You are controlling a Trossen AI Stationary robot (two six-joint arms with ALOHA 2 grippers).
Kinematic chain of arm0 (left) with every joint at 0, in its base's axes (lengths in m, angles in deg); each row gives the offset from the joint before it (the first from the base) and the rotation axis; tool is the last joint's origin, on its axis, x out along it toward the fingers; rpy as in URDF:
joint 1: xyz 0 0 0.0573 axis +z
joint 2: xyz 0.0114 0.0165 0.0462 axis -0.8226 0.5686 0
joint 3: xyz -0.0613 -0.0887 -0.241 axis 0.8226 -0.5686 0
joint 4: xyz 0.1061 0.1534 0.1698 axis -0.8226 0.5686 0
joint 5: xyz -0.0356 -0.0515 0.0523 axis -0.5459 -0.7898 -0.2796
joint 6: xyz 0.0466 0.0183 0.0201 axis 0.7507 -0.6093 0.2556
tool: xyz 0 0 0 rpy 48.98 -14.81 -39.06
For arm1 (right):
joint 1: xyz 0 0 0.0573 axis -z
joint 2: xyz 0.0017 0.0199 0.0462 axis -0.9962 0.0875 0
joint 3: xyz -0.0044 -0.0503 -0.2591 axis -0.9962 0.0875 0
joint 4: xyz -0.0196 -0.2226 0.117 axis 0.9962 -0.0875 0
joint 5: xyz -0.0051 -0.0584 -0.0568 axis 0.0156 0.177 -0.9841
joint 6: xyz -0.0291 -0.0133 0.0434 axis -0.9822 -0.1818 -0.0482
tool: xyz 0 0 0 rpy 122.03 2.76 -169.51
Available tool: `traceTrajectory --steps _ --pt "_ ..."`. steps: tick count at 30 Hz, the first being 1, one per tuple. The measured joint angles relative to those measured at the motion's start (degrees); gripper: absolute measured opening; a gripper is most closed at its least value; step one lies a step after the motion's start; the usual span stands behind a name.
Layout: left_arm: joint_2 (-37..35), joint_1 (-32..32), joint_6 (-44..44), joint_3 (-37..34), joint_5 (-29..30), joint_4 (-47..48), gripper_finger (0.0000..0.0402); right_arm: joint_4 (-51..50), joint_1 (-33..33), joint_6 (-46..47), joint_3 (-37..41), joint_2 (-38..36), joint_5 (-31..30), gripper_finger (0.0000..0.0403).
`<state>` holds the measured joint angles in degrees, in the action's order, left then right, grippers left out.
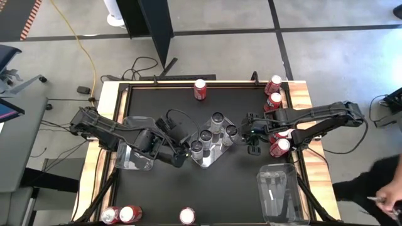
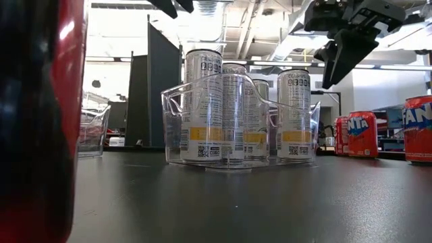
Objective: Sort soda cans
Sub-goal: Put the orange soda can into the left transparent bin
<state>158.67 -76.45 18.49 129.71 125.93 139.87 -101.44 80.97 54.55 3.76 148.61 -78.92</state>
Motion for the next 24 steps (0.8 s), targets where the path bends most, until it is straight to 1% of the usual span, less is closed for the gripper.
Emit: traceTrajectory --steps 12,22,24 --pt "0.00 0.00 2.54 0.00 0.16 0.09 0.0300 5.67 -2.90 4.35 8.27 0.00 0.01 0.0161" --pt "0.00 -0.02 3.10 0.00 0.04 0.72 0.0300 7.76 -3.87 7.11 11.78 0.00 0.00 0.0161" --pt "0.00 0.00 2.85 0.00 -1.33 1.57 0.0300 8.54 -3.89 7.26 12.22 0.00 0.00 0.0161"
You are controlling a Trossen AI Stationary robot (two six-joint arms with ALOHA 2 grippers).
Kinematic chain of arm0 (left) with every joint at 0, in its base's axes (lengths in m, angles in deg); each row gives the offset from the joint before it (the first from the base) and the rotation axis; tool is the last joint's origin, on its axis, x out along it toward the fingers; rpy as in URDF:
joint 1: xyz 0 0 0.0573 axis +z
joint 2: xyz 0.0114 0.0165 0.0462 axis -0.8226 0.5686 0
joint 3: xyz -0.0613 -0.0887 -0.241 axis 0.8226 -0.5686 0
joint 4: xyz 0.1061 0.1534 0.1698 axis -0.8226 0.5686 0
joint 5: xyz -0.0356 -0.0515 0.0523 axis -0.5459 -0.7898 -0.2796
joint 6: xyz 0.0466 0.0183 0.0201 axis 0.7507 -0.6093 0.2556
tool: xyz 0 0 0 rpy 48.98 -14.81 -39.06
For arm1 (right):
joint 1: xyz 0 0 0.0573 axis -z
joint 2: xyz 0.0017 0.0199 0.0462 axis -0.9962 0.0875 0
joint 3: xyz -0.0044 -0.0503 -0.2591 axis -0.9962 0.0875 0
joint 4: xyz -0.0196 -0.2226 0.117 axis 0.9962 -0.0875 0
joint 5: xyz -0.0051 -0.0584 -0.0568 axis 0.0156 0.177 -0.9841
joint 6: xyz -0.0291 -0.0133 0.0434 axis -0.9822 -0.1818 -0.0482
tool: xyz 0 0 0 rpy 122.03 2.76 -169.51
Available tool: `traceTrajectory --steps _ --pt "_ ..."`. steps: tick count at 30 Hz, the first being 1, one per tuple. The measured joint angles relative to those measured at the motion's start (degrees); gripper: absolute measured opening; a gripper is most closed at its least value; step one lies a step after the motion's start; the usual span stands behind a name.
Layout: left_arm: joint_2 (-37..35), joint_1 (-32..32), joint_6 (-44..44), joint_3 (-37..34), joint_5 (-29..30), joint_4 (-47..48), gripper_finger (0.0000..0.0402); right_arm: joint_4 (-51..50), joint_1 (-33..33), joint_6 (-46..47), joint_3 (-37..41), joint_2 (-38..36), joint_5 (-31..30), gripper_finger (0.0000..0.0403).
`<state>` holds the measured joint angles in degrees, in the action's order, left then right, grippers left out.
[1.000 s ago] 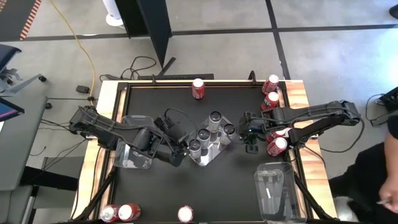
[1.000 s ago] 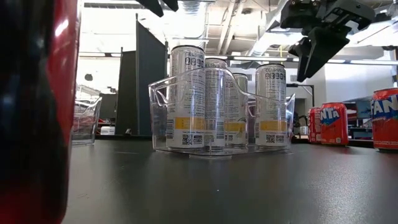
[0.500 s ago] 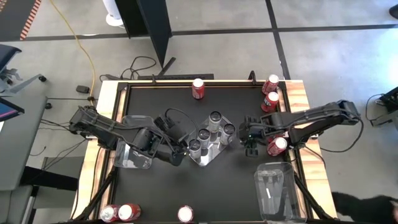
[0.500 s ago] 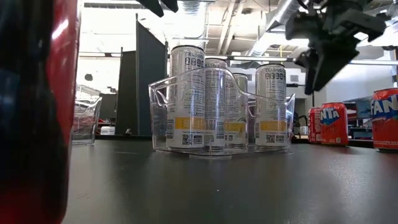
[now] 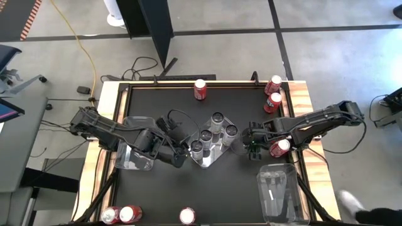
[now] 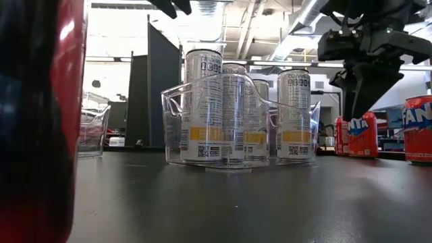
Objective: Sort soda cans
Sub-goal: Put the orange soda can into the left transparent bin
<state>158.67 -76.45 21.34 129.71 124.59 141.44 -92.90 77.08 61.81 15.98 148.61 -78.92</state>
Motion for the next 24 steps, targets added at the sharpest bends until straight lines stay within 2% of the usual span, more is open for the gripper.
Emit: traceTrajectory --steps 4,9,13,18,24 --pt "0.00 0.41 -1.42 0.00 -5.27 1.79 0.0300 0.38 0.00 -0.02 0.02 0.00 0.00 0.0161" --pt "0.00 1.59 -4.62 0.00 -14.57 7.72 0.0300 0.40 0.00 -0.03 0.02 0.00 0.01 0.0161" --pt "0.00 1.02 -2.66 0.00 -18.31 9.21 0.0300 0.40 0.00 -0.06 0.02 0.00 0.02 0.0161" --pt "0.00 0.43 0.42 0.00 -14.85 8.72 0.0300 0.37 -0.02 0.00 0.02 -0.08 -0.21 0.0161" --pt "0.00 0.50 1.69 0.00 -10.35 7.95 0.0300 -1.26 -1.40 2.57 0.02 -4.31 -4.73 0.0161"
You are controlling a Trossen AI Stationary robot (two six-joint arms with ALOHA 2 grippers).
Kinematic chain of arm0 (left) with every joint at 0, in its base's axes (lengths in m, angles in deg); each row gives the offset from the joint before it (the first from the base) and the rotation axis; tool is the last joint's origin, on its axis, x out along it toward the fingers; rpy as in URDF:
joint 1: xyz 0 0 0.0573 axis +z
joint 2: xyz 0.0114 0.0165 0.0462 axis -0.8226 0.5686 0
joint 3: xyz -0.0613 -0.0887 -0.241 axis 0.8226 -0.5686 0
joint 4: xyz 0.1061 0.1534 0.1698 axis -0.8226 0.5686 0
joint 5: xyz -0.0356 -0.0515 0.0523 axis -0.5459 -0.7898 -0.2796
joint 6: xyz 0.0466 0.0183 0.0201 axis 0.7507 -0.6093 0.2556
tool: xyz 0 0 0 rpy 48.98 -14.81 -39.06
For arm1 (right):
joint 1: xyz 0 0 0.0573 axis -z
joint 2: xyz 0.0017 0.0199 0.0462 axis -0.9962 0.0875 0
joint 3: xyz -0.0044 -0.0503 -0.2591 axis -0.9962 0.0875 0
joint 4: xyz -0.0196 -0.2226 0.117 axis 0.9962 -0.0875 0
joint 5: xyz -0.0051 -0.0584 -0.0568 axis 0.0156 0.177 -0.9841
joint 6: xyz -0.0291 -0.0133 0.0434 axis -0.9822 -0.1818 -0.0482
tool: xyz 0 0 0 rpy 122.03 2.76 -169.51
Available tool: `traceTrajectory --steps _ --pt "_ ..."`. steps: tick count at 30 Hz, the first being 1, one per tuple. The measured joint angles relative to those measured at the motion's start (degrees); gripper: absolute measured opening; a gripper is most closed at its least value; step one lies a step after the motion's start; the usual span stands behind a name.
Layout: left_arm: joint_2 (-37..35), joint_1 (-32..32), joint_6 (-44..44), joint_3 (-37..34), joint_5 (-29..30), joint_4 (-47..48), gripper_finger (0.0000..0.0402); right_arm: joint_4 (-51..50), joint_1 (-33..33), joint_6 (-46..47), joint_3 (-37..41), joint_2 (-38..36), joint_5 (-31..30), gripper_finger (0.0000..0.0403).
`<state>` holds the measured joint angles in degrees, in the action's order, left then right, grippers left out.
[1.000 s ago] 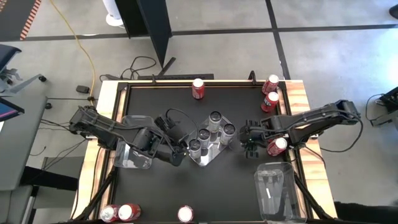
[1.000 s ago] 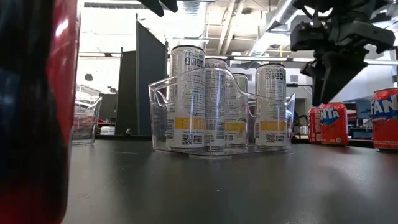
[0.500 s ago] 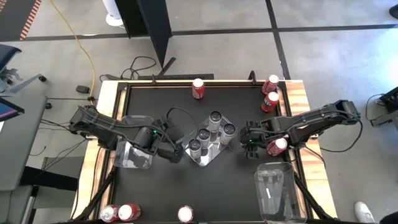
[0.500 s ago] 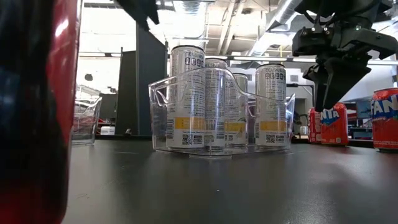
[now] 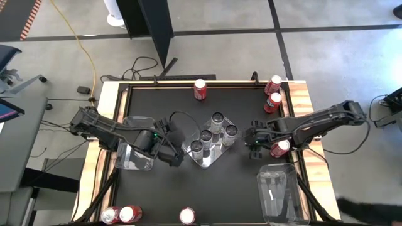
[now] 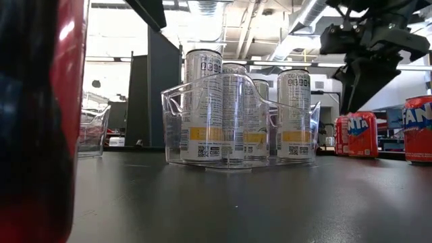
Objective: Sort soda cans
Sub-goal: Put the orange soda can into the left transparent bin
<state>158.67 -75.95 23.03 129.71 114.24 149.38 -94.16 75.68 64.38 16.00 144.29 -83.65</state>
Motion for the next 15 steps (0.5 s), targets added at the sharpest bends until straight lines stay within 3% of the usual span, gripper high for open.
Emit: traceTrajectory --steps 15 --pt "0.00 1.16 7.00 0.00 4.02 -6.13 0.0300 -5.44 -0.23 3.59 0.00 -17.39 -1.73 0.0161"
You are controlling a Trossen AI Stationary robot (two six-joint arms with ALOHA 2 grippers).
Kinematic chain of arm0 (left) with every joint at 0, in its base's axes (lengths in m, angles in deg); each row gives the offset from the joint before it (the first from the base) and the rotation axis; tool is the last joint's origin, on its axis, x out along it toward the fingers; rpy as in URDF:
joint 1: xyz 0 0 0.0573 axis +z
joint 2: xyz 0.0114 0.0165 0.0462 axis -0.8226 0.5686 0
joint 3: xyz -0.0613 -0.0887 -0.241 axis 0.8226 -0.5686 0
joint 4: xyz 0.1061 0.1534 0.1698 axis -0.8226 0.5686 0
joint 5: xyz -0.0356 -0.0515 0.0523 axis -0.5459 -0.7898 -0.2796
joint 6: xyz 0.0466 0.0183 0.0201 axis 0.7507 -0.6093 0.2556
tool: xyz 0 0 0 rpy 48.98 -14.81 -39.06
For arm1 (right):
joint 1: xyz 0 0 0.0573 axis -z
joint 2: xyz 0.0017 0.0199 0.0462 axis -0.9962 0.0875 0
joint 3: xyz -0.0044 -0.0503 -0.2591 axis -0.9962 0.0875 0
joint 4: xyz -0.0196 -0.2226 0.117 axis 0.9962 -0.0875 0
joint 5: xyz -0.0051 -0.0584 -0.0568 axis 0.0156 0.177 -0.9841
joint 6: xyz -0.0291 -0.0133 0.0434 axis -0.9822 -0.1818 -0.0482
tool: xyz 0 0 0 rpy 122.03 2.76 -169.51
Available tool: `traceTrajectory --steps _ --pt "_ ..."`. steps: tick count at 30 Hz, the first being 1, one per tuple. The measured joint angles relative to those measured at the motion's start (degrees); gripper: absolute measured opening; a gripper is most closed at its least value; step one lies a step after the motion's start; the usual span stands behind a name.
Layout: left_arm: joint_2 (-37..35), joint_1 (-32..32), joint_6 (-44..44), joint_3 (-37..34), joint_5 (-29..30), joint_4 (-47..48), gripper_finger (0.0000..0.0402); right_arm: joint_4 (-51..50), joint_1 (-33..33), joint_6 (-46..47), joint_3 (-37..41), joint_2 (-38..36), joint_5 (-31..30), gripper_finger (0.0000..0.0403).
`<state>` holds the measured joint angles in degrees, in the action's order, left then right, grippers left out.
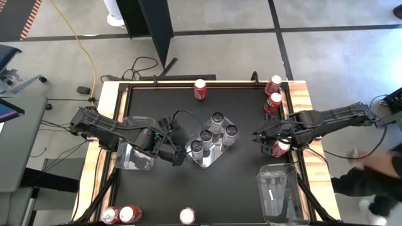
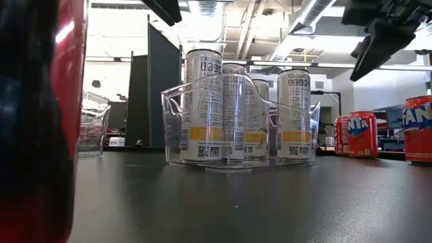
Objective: Sort soda cans
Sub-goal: Put the orange soda can into the left transparent bin
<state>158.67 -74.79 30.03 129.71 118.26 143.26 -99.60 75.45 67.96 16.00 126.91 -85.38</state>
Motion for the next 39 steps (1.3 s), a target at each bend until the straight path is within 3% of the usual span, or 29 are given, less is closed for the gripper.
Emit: traceTrajectory --steps 8,15,21,29,39 --pt "0.00 4.24 0.59 0.00 0.53 -0.15 0.0300 -0.05 1.98 -2.04 -0.02 -1.27 -1.17 0.0161" --pt "0.00 12.33 1.29 0.00 0.56 -0.96 0.0300 -0.03 2.96 -3.84 -0.02 -1.01 -1.21 0.0161" --pt "0.00 18.66 8.25 0.00 -7.93 -3.98 0.0300 -1.22 2.53 -3.84 -0.02 -1.10 -1.18 0.0161" --pt "0.00 19.56 15.07 0.00 -10.46 -6.25 0.0300 -1.75 2.39 -3.89 -0.02 -1.10 -0.97 0.0161" --pt "-0.61 17.72 9.06 0.02 -13.28 6.23 0.0300 -1.78 2.39 -4.53 -0.02 -1.10 -0.95 0.0161"
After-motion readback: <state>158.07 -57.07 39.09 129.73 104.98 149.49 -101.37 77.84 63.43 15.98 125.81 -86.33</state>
